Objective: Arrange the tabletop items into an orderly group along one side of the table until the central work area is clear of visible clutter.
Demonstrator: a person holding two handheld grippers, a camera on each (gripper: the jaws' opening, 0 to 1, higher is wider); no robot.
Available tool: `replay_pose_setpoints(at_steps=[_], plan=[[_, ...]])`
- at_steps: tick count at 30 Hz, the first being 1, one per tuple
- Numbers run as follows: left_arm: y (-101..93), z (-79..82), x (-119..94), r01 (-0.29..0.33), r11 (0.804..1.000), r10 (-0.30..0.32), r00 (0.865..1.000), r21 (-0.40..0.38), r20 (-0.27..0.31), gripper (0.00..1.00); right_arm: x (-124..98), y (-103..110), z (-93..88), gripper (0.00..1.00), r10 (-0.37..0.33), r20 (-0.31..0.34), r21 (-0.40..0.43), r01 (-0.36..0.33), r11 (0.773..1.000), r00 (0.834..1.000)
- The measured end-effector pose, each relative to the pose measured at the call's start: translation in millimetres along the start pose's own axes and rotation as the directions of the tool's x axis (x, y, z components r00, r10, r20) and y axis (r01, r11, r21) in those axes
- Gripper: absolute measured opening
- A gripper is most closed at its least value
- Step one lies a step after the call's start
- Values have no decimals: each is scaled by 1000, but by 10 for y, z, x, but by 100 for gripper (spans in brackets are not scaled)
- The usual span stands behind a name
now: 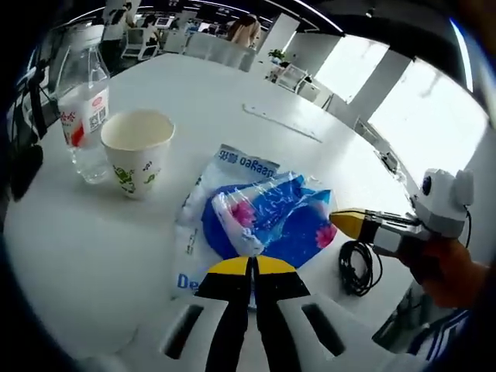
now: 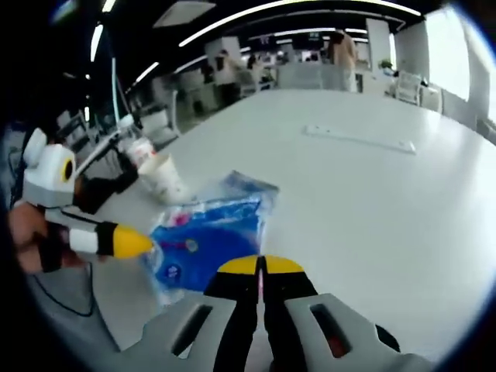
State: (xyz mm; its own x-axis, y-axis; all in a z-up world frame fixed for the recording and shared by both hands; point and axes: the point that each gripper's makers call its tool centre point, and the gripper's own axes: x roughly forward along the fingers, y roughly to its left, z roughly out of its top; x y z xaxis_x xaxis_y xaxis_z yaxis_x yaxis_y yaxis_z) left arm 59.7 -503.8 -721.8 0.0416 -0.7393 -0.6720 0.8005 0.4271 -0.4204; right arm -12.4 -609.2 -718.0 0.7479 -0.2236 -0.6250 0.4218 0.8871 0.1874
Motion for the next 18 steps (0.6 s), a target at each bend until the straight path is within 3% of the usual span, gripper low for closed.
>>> replay_pose_setpoints(at_steps=[18], plan=[[-394,81,235,65,995,-62,997,79,-35,0,-307,-413,-78,0,-78,35,67,76,995,996]])
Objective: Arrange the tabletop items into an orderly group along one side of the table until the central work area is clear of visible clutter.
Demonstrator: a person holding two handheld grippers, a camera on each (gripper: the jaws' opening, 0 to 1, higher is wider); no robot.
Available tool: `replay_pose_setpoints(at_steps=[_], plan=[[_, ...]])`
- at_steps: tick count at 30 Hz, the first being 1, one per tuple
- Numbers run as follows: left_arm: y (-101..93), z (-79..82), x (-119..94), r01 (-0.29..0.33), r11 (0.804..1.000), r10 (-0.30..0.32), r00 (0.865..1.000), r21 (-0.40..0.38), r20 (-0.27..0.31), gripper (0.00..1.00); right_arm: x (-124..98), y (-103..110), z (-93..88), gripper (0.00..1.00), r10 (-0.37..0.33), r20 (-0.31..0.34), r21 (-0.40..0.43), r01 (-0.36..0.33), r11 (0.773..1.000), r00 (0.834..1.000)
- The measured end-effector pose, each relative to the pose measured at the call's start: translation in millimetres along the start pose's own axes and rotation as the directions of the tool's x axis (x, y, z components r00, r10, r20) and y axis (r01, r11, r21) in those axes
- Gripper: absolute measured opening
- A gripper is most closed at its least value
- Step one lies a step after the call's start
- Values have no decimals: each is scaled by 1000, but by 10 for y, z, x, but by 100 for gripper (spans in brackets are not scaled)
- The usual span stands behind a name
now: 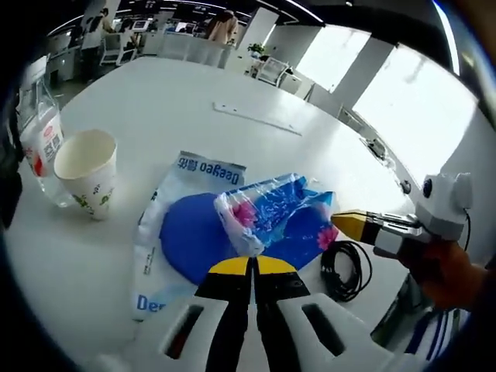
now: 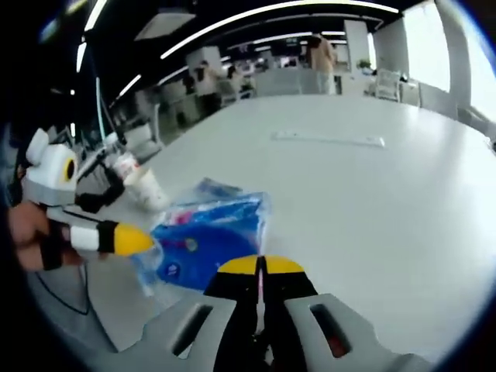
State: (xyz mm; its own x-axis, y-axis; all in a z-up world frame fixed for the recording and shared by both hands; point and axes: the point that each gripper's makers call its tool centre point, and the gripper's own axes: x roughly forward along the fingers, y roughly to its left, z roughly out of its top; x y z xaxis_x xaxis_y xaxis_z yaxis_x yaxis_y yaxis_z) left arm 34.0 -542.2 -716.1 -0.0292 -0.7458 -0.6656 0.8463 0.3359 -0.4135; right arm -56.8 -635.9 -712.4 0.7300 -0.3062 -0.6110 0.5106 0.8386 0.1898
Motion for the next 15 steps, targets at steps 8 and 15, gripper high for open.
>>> replay_pose_setpoints(at_steps=[8,15], plan=[[-227,43,159,37,999,-37,999,23,-22,0,-140,-259,-45,0,-34,9,26,33,999,999],[-508,50,352,74,995,-70,996,67,-53,0,-277,-534,-71,0,-75,19,69,73,995,997]])
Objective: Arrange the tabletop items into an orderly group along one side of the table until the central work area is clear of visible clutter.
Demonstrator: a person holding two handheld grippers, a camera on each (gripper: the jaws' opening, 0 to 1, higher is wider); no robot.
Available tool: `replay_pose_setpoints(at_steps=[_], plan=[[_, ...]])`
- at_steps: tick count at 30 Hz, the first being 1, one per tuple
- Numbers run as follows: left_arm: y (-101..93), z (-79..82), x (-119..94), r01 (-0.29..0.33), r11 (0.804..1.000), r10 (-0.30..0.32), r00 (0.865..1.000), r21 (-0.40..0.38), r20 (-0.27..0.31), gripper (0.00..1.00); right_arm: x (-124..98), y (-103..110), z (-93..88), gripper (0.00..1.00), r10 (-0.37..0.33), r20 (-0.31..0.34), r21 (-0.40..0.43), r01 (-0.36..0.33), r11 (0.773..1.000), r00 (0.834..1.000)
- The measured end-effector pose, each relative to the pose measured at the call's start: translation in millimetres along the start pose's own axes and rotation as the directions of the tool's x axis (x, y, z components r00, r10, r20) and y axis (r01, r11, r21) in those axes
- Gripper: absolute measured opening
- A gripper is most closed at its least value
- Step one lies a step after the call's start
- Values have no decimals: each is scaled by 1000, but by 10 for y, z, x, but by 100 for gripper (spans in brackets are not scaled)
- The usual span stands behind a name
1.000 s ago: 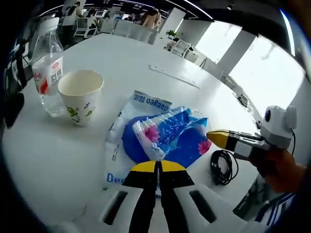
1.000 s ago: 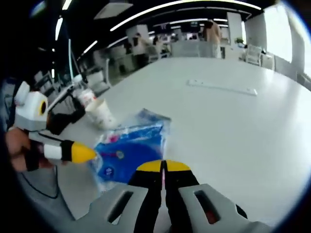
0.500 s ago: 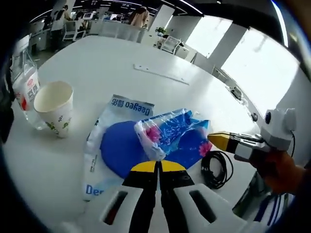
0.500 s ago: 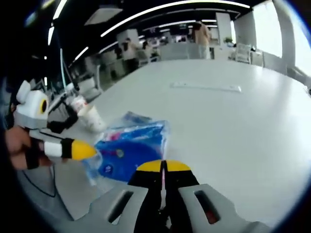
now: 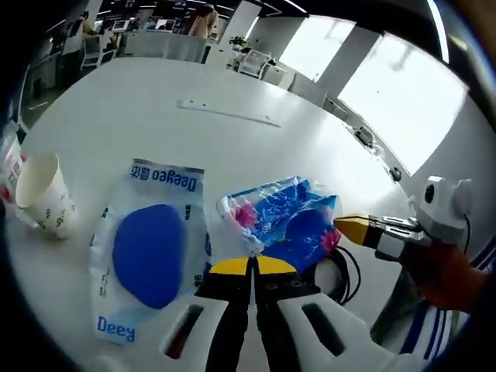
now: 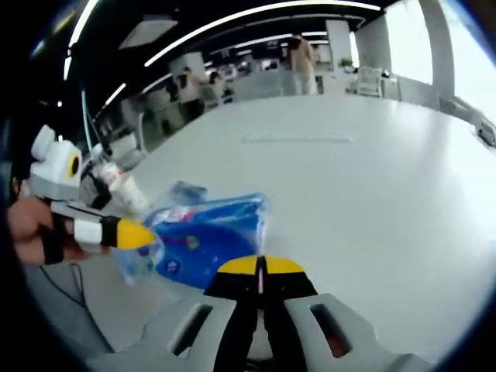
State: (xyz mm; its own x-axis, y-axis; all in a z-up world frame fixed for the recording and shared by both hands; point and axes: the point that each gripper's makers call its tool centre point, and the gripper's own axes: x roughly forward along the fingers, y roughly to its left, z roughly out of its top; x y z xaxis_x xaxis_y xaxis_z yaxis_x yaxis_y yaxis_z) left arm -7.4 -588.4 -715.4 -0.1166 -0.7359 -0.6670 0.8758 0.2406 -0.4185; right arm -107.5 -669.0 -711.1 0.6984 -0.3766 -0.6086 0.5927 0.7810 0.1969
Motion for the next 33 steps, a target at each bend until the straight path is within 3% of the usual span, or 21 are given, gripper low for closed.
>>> replay_pose_setpoints(at_steps=[14,23,33], plan=[[-364,295,378,48,996,-46,999,76,-19,0,-76,-553,91,0,-67,22,81,65,995,998],[-456,434,537,53,995,-51,998,88,-20,0,-47,-721,165,0,-78,26,99,75,992,997],[-432,426,665,38,996,-35,998,75,-44,0,47,-821,113,0,-68,5,117,67,991,998]])
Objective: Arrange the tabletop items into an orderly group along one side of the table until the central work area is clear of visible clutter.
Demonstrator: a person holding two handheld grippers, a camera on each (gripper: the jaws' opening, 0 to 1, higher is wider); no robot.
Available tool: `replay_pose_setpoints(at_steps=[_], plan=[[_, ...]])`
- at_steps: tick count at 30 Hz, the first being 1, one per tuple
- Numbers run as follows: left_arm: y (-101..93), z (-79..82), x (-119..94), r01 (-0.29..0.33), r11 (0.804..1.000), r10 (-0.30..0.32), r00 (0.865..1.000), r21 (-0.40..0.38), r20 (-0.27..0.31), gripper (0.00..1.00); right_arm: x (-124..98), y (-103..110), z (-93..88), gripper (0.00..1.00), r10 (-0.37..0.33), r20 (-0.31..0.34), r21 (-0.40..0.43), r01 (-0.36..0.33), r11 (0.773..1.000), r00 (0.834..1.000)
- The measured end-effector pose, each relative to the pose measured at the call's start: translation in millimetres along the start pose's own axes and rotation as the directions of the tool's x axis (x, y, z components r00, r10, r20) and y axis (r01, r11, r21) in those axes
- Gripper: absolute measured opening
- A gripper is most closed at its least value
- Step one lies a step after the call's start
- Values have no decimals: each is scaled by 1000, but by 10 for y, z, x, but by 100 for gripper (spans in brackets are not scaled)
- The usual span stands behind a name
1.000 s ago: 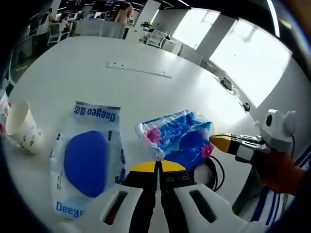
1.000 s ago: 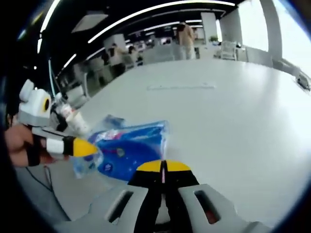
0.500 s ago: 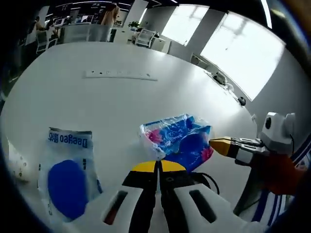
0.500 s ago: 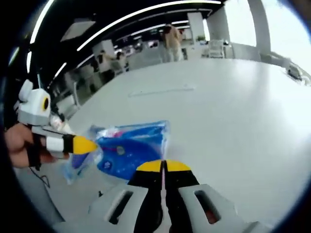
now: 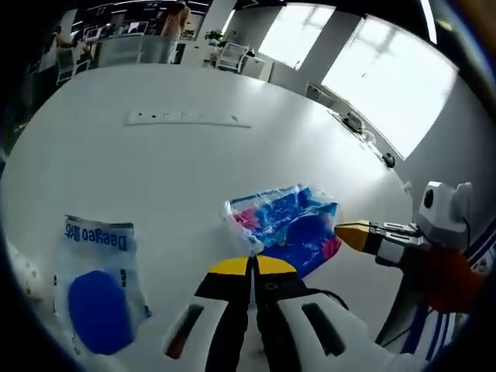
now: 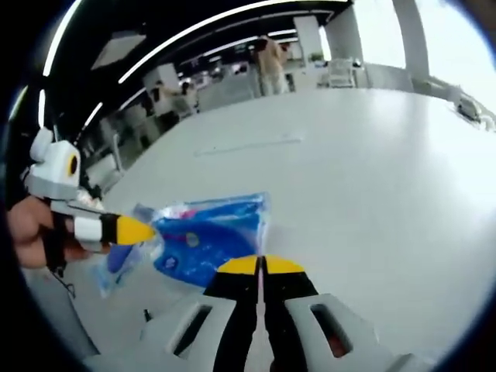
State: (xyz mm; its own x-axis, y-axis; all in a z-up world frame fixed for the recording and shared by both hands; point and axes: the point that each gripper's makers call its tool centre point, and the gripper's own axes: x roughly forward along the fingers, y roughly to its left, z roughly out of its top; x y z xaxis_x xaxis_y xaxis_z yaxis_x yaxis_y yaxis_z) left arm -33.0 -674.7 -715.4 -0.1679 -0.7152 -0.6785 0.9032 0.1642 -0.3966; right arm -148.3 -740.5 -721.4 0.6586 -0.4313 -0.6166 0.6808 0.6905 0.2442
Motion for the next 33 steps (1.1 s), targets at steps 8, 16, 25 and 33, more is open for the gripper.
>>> replay_pose_setpoints(at_steps=[8,16,25,33], plan=[[30,-87,90,-11,1000,11,1000,-22,-26,0,70,-49,-83,0,-3,-18,26,3,1000,1000],[61,-150,189,-12,1000,11,999,-22,-51,0,112,-97,-197,0,-17,-41,83,20,996,999],[53,-150,201,-10,1000,9,998,-13,-58,0,116,-132,-221,0,-23,-42,113,28,993,999],[104,-200,172,-2,999,-1,998,-41,-69,4,106,-137,-269,1,-21,-47,115,27,993,999]])
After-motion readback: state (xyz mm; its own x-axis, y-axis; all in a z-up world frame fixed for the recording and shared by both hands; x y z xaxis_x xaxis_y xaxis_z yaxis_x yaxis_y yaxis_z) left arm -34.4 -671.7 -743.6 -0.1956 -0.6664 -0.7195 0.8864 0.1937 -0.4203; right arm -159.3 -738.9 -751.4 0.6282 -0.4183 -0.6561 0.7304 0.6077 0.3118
